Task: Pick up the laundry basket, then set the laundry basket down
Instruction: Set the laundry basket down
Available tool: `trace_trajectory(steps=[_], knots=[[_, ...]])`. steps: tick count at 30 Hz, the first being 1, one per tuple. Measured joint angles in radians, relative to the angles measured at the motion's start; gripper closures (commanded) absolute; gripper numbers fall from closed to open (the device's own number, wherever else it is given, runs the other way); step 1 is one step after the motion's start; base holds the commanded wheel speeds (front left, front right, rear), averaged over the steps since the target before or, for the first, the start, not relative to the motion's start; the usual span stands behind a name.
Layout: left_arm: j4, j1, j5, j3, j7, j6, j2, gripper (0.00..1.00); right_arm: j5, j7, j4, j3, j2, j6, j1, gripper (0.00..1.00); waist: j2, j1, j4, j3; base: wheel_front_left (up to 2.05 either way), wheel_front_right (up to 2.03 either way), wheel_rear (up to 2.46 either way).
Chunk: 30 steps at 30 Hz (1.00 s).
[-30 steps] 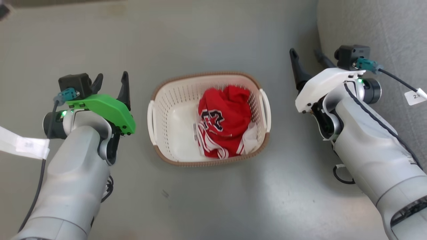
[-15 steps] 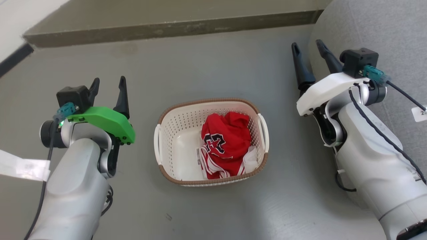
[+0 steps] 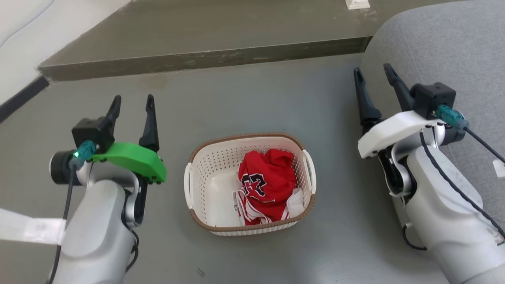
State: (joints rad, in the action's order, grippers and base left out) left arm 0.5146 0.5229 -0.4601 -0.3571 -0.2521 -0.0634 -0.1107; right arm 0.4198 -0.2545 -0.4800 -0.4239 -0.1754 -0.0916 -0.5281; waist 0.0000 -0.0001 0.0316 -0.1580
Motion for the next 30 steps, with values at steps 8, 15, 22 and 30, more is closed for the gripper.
trace_trajectory(steps=[8, 15, 22, 30], knots=[[-0.094, -0.114, 0.042, 0.010, 0.000, -0.012, 0.002, 0.00, -0.030, 0.000, 0.064, 0.040, 0.001, -0.009, 0.108, 0.00, 0.0000, 0.0000, -0.002, 0.036, 0.00, 0.00, 0.00], [-0.143, -0.228, 0.060, 0.019, 0.000, -0.021, 0.009, 0.00, -0.053, 0.000, 0.102, 0.068, 0.010, -0.017, 0.201, 0.00, 0.0000, 0.0000, -0.004, 0.070, 0.00, 0.00, 0.00], [-0.192, -0.307, 0.069, 0.017, 0.000, -0.024, 0.026, 0.00, -0.067, 0.000, 0.129, 0.096, 0.014, -0.024, 0.296, 0.00, 0.0000, 0.0000, -0.011, 0.101, 0.00, 0.00, 0.00], [-0.228, -0.395, 0.089, 0.021, 0.000, -0.025, 0.027, 0.00, -0.087, 0.000, 0.158, 0.105, 0.027, -0.025, 0.379, 0.00, 0.0000, 0.0000, -0.020, 0.135, 0.00, 0.00, 0.00]])
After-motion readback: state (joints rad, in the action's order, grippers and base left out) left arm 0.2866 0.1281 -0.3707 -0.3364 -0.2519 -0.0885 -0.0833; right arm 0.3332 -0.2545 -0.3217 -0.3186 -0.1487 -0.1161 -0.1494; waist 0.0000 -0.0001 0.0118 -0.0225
